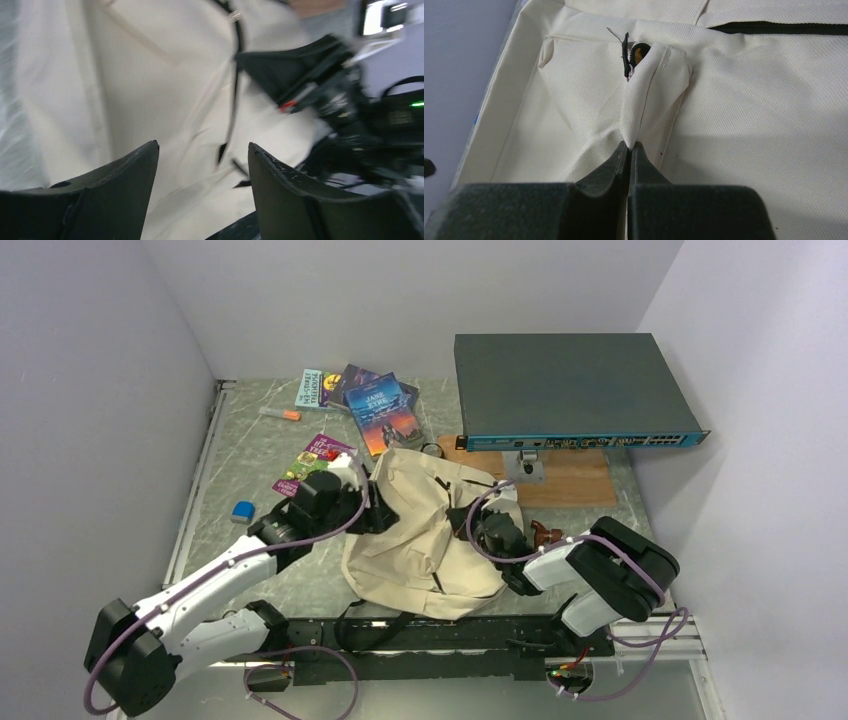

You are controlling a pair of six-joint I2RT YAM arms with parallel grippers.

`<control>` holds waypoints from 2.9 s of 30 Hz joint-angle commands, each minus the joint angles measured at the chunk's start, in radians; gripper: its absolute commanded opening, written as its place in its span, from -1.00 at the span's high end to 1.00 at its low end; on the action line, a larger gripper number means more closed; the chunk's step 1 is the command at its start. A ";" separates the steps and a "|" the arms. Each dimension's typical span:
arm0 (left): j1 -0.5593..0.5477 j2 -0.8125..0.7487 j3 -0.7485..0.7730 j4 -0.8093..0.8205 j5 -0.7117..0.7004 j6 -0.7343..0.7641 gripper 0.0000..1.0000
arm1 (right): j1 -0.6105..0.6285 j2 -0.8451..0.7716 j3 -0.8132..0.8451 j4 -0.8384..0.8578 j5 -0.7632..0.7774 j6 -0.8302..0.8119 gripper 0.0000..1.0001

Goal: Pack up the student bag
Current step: Unzip the student bag at the center of the board.

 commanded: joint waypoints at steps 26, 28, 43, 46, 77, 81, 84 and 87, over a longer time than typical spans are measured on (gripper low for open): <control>0.058 0.895 0.535 0.331 0.363 -0.675 -0.01 | -0.051 -0.093 -0.051 0.045 -0.039 -0.011 1.00; 0.064 0.924 0.560 0.316 0.396 -0.684 -0.01 | -0.051 -0.094 -0.049 0.039 -0.035 -0.015 1.00; 0.075 1.072 0.857 -0.151 0.431 -0.551 0.21 | -0.035 -0.094 -0.022 0.011 -0.030 -0.094 1.00; 0.076 1.100 0.894 -0.225 0.439 -0.511 0.41 | -0.028 -0.108 -0.021 0.009 -0.029 -0.107 1.00; 0.087 1.134 0.944 -0.204 0.423 -0.380 0.82 | -0.027 -0.151 0.000 -0.066 0.000 -0.124 0.91; 0.088 1.091 0.879 -0.113 0.445 -0.380 1.00 | -0.029 -0.202 0.004 -0.113 -0.015 -0.106 0.76; 0.088 1.052 0.818 -0.044 0.463 -0.386 1.00 | -0.048 -0.232 0.023 -0.185 -0.025 -0.076 0.65; 0.081 1.015 0.796 -0.037 0.449 -0.361 1.00 | -0.080 -0.264 0.038 -0.242 -0.040 -0.057 0.53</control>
